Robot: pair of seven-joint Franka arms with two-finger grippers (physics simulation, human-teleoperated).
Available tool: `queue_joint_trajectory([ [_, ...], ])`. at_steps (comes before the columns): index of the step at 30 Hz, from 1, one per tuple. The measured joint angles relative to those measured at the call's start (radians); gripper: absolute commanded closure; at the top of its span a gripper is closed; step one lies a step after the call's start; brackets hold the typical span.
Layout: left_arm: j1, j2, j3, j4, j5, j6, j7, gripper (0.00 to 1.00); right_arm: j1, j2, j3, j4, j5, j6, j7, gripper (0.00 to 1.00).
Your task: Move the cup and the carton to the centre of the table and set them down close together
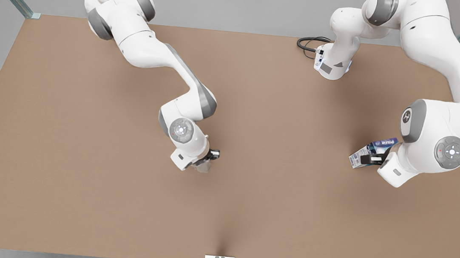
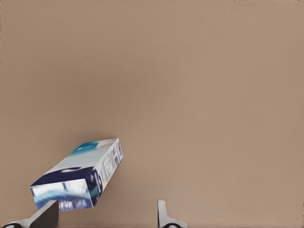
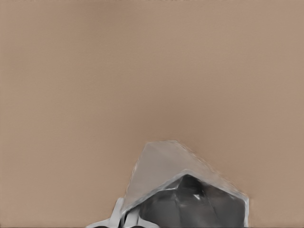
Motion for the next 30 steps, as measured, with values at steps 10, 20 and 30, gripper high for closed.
queue_joint_trajectory([
  [10, 0.000, 0.009, -0.008, -0.002, -0.001, -0.002, -0.036, 0.00, 0.078, 0.169, -0.022, 0.186, -0.049, 0.110, 0.071, 0.79],
  [20, -0.014, 0.003, -0.014, -0.008, -0.007, 0.005, -0.028, 0.00, 0.154, 0.262, -0.028, 0.262, -0.049, 0.204, 0.129, 0.79],
  [30, -0.029, -0.035, -0.012, -0.091, 0.046, 0.053, 1.357, 0.00, 0.169, 0.273, -0.041, 0.262, -0.052, 0.223, 0.143, 0.40],
])
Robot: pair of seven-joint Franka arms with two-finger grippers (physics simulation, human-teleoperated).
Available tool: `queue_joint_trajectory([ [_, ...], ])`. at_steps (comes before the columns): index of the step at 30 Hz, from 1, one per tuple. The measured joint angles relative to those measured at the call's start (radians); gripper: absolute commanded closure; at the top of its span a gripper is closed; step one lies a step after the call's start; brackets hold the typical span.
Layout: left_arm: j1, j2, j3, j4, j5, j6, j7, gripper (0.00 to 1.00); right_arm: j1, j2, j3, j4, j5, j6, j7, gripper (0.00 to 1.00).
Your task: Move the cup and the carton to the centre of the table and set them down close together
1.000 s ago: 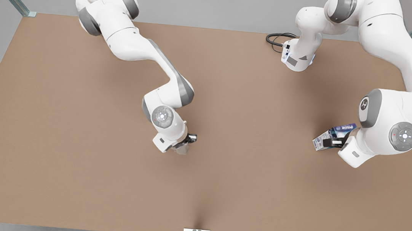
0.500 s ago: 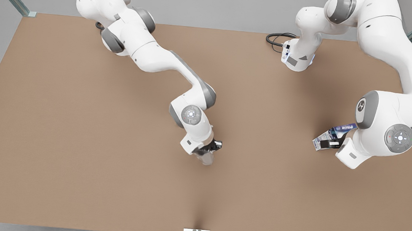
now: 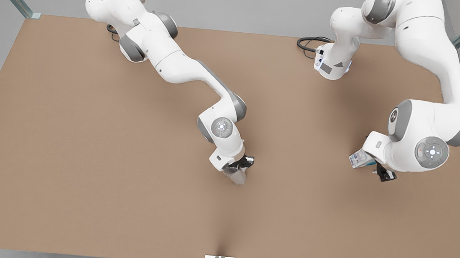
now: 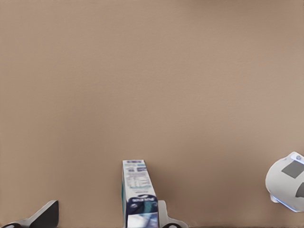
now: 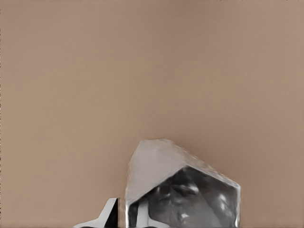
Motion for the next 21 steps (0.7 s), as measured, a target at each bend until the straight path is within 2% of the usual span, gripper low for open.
queue_joint_trajectory([
  [1, 0.000, -0.012, 0.000, -0.023, 0.004, 0.030, 0.038, 0.00, 0.000, 0.000, 0.000, 0.000, 0.001, 0.001, 0.000, 0.31],
  [2, 0.000, -0.023, 0.001, -0.054, 0.007, 0.058, 0.061, 0.00, 0.000, 0.000, 0.000, 0.000, 0.001, 0.002, 0.000, 0.26],
  [4, 0.000, -0.082, 0.005, -0.169, 0.011, 0.159, 0.106, 0.00, 0.000, 0.000, -0.002, 0.000, -0.001, 0.015, 0.000, 0.00],
  [6, 0.000, -0.149, 0.009, -0.318, 0.013, 0.298, 0.126, 0.00, 0.002, -0.008, 0.001, -0.002, -0.001, 0.030, 0.000, 0.00],
  [12, -0.003, -0.171, 0.056, -0.494, 0.011, 0.375, 0.108, 0.00, 0.002, -0.057, 0.009, -0.004, 0.001, -0.016, 0.011, 0.00],
  [14, -0.003, -0.198, 0.064, -0.598, 0.007, 0.492, 0.097, 0.00, -0.014, -0.113, 0.003, -0.015, -0.001, -0.079, 0.004, 0.00],
  [18, -0.002, -0.205, 0.140, -0.694, 0.003, 0.574, 0.076, 0.00, -0.150, -0.315, -0.002, -0.245, -0.007, -0.091, -0.012, 0.00],
  [21, -0.002, -0.204, 0.154, -0.702, 0.002, 0.577, 0.074, 0.00, -0.265, -0.429, -0.002, -0.271, -0.006, -0.289, -0.071, 0.00],
])
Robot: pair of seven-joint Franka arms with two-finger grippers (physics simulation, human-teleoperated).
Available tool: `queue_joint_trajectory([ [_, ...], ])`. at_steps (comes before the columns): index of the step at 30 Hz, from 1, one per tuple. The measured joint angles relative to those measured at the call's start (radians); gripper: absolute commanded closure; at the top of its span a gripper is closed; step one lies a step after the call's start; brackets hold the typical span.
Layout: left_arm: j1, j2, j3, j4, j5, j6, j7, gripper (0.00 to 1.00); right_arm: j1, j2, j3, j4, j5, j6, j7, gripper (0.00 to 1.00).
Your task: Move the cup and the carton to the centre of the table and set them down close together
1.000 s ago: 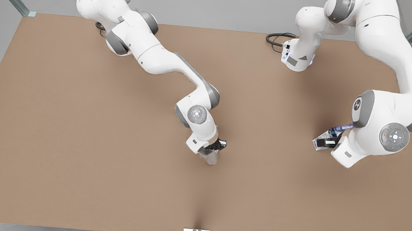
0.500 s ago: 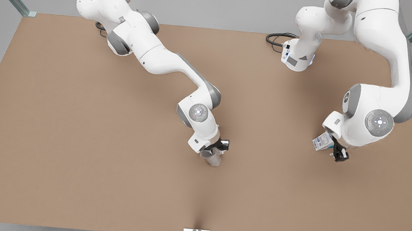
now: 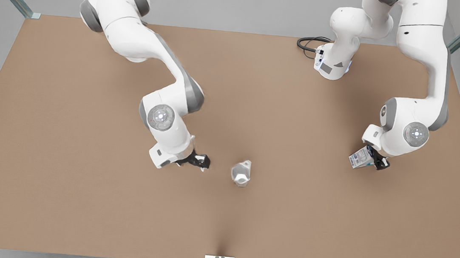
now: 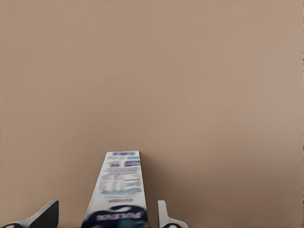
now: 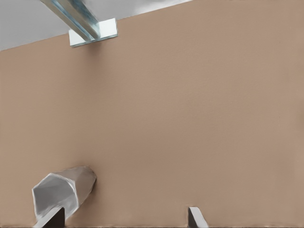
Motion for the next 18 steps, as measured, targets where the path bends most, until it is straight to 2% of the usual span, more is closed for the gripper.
queue_joint_trajectory([
  [2, 0.002, 0.007, -0.001, 0.000, 0.000, -0.001, 0.000, 0.00, -0.100, -0.136, 0.002, -0.144, 0.001, -0.019, -0.079, 0.00],
  [6, 0.002, 0.008, 0.012, -0.015, -0.001, -0.014, 0.000, 0.00, -0.330, -0.463, 0.003, -0.434, 0.011, -0.020, -0.431, 0.00],
  [8, 0.002, 0.011, 0.013, -0.014, -0.001, -0.013, -0.001, 0.02, -0.423, -0.598, 0.000, -0.439, 0.001, -0.181, -0.482, 0.00],
  [9, 0.001, 0.011, 0.013, -0.012, -0.001, -0.012, -0.002, 0.24, -0.449, -0.618, -0.015, -0.438, 0.000, -0.235, -0.485, 0.00],
  [10, 0.002, 0.011, 0.013, -0.010, -0.001, -0.012, -0.008, 0.30, -0.465, -0.627, -0.041, -0.436, 0.001, -0.251, -0.508, 0.00],
  [13, 0.003, 0.012, 0.013, -0.008, -0.001, -0.013, -0.011, 0.30, -0.576, -0.602, -0.043, -0.375, 0.001, -0.354, -0.544, 0.00],
  [15, 0.006, 0.012, 0.027, -0.008, 0.000, -0.013, -0.011, 0.31, -0.599, -0.606, -0.053, -0.411, 0.004, -0.319, -0.601, 0.00],
  [16, 0.003, 0.013, 0.027, -0.009, 0.001, -0.012, -0.011, 0.36, -0.596, -0.610, -0.052, -0.432, 0.013, -0.262, -0.604, 0.00],
  [18, 0.002, 0.020, 0.027, -0.008, 0.013, -0.001, -0.014, 0.36, -0.604, -0.616, -0.009, -0.450, 0.000, -0.229, -0.604, 0.00],
])
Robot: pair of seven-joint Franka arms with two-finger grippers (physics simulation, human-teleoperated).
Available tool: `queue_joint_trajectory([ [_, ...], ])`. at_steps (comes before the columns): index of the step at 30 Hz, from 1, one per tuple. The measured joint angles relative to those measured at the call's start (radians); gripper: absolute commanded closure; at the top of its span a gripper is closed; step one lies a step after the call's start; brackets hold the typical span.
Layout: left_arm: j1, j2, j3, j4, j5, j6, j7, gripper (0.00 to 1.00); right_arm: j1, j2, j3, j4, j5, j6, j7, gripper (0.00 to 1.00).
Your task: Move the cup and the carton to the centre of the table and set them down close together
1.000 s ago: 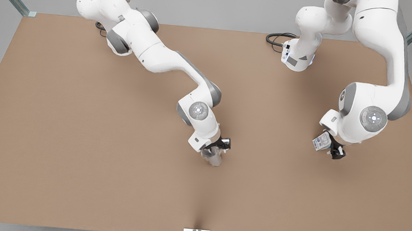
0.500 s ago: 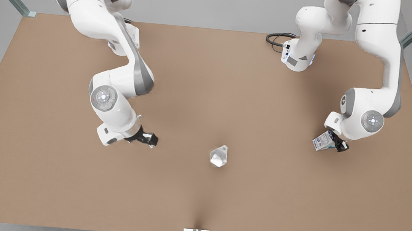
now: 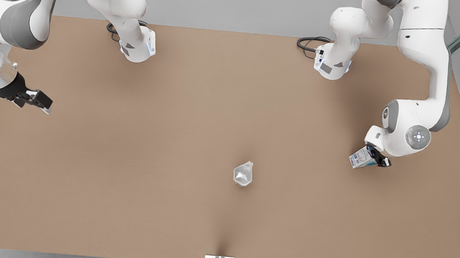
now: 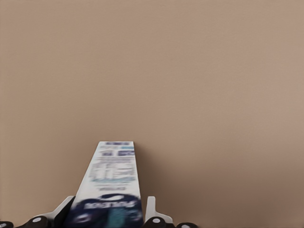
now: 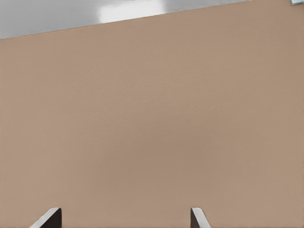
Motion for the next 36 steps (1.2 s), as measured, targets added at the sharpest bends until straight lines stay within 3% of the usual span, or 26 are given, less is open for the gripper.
queue_joint_trajectory([
  [6, 0.000, -0.013, 0.000, 0.008, 0.069, -0.036, -0.003, 0.37, 0.162, 0.043, 0.000, 0.026, 0.008, -0.018, 0.015, 0.00],
  [11, 0.004, -0.078, -0.007, 0.074, 0.013, -0.173, -0.039, 0.36, 0.066, 0.079, -0.007, 0.025, 0.006, 0.031, 0.003, 0.00],
  [13, 0.029, -0.100, -0.117, 0.106, 0.005, -0.238, -0.209, 0.36, 0.115, 0.091, -0.006, 0.023, 0.004, 0.088, 0.006, 0.00],
  [17, -0.032, -0.081, -0.386, 0.168, -0.021, -0.284, -0.621, 0.36, 0.098, 0.174, -0.007, 0.136, 0.001, 0.025, 0.017, 0.00],
  [22, -0.041, 0.126, -0.649, 0.390, -0.041, -0.289, -1.048, 0.35, 0.097, 0.175, -0.006, 0.135, 0.000, 0.027, 0.019, 0.00],
  [27, -0.221, 0.325, -0.649, 0.625, -0.039, -0.289, -1.248, 0.35, 0.097, 0.175, -0.005, 0.132, 0.000, 0.045, 0.020, 0.00],
  [36, -0.230, 0.359, -0.635, 0.632, 0.012, -0.279, -1.250, 0.32, 0.107, 0.172, 0.000, 0.132, 0.006, 0.049, 0.079, 0.00],
])
